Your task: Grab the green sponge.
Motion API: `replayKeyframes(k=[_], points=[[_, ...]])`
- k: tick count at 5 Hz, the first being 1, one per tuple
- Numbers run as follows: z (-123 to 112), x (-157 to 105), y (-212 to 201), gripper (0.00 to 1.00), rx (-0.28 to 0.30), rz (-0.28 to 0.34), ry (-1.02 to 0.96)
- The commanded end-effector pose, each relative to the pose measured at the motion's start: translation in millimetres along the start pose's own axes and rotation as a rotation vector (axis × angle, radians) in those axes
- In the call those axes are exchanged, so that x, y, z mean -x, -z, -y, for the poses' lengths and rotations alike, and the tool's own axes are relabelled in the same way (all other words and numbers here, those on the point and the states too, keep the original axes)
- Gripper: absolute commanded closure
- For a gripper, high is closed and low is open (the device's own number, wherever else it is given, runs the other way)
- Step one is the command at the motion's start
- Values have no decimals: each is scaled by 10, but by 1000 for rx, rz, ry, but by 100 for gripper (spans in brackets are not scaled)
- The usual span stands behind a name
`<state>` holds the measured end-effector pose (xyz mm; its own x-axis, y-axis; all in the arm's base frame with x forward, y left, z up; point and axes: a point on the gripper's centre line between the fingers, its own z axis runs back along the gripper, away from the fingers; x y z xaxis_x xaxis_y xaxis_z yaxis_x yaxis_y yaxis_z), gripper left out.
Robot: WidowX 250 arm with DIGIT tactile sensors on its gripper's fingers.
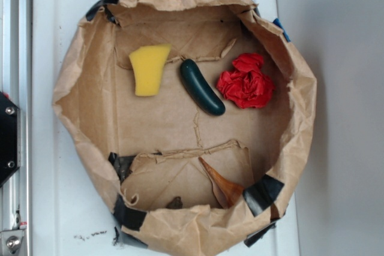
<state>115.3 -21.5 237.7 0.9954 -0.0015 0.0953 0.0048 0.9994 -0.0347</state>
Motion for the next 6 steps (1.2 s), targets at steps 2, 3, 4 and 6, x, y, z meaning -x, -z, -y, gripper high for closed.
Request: replayKeyframes(k=[2,3,4,6], points=[[142,-176,45,0,-8,-15,-57],[152,-331,140,0,-23,-23,-80],[103,-551,224,0,-31,-11,-93],[-201,-1011,337,0,25,98,-76]])
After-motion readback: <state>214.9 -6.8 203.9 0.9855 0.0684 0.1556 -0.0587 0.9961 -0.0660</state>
